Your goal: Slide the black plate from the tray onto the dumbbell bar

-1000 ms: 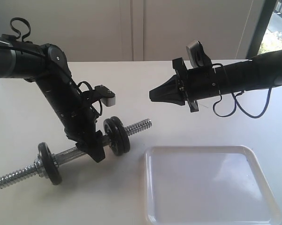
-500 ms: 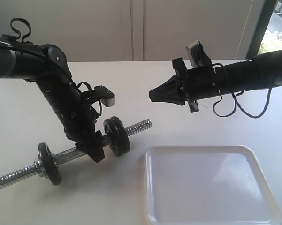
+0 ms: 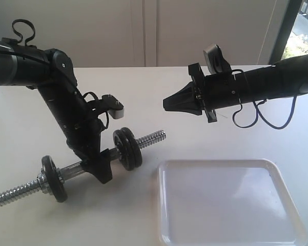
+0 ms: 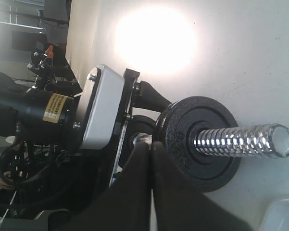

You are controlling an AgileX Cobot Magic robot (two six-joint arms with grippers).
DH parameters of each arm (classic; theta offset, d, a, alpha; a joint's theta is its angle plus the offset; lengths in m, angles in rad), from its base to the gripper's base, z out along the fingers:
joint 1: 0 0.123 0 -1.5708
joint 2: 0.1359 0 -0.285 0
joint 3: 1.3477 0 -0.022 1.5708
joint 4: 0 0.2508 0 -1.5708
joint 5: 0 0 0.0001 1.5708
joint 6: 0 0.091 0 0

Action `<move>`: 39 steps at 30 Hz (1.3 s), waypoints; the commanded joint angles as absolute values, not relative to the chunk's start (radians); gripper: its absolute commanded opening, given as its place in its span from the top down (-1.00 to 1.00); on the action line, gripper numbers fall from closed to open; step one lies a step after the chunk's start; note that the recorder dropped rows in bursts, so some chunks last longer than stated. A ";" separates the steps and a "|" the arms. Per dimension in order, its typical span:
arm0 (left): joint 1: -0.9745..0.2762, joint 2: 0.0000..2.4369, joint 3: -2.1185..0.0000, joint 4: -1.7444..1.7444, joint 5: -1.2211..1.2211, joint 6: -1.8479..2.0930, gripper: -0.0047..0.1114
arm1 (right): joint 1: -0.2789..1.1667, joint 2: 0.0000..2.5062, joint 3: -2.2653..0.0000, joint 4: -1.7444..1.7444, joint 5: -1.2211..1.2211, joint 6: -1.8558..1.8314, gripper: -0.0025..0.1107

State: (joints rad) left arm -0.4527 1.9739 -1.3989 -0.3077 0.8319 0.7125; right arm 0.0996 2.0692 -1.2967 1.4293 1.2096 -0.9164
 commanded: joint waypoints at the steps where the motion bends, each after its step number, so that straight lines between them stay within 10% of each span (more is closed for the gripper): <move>1: -0.453 1.965 -1.393 -0.305 0.860 0.707 -0.66 | 0.094 2.058 -1.305 1.438 1.221 -0.918 0.96; 14: -0.451 1.872 -1.409 -0.240 0.924 0.646 -0.61 | 0.094 2.058 -1.305 1.438 1.221 -0.918 0.96; 29: -0.451 1.688 -1.409 -0.200 0.954 0.554 0.90 | 0.094 1.923 -1.303 1.353 1.221 -0.916 0.96; 39: -0.451 1.606 -1.409 -0.188 0.929 0.396 0.92 | 0.094 1.704 -1.299 1.198 1.221 -0.851 0.96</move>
State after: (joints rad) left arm -0.4527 1.6429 -1.4052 -0.1854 0.9155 0.4371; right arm 0.0996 1.7613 -1.2967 1.2503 1.2136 -0.8863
